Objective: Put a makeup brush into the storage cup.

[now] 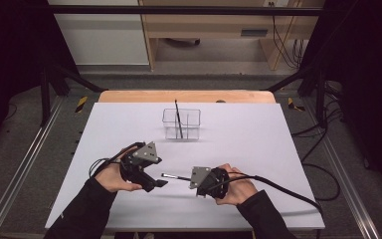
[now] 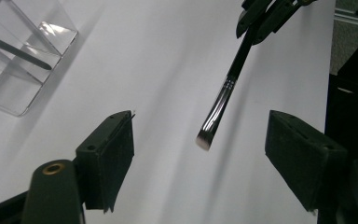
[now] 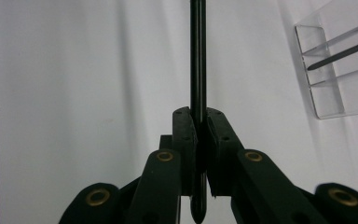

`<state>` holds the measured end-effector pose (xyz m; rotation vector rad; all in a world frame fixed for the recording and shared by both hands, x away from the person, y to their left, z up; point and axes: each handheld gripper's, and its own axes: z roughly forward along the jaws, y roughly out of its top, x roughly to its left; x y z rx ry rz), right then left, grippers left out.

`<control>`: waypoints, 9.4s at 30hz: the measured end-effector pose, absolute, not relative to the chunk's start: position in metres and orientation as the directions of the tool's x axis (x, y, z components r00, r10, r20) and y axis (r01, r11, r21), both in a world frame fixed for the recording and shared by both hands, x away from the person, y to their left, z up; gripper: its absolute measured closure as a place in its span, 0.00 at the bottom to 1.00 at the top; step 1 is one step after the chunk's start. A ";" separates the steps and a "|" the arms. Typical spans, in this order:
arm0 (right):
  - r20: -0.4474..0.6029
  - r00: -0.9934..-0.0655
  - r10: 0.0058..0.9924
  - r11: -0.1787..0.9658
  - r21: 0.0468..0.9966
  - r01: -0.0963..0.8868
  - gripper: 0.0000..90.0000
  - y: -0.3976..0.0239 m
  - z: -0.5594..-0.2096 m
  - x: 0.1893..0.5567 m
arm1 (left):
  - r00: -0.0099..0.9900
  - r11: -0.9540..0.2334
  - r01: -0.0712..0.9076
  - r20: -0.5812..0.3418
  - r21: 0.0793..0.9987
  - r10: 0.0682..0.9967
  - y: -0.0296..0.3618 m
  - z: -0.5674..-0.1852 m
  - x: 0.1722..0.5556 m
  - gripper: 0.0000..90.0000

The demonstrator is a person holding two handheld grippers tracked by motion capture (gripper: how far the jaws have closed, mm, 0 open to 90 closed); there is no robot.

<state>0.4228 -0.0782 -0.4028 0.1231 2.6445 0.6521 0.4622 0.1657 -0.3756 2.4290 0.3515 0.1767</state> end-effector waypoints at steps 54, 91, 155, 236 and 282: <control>-0.131 -0.833 0.537 0.557 0.797 0.234 0.94 -0.126 -0.425 0.421 | 0.752 -0.274 0.390 -0.133 0.879 0.645 0.181 -0.416 0.439 0.17; 0.030 -0.781 0.624 0.366 0.872 0.325 0.94 -0.128 -0.430 0.425 | 0.737 -0.125 0.375 -0.213 0.919 0.642 0.152 -0.417 0.429 0.22; 0.109 -0.765 0.635 0.258 0.903 0.343 0.94 -0.121 -0.435 0.421 | 0.736 0.065 0.452 -0.413 0.890 0.536 0.116 -0.414 0.455 0.67; 0.088 -0.635 0.767 0.227 0.889 0.397 0.12 -0.145 -0.422 0.424 | 0.722 -0.085 0.317 -0.182 0.945 0.668 0.154 -0.371 0.447 0.93; 0.101 -0.504 0.857 0.161 0.879 0.449 0.06 -0.196 -0.415 0.427 | 0.699 -0.143 0.281 -0.100 0.949 0.708 0.139 -0.323 0.502 0.93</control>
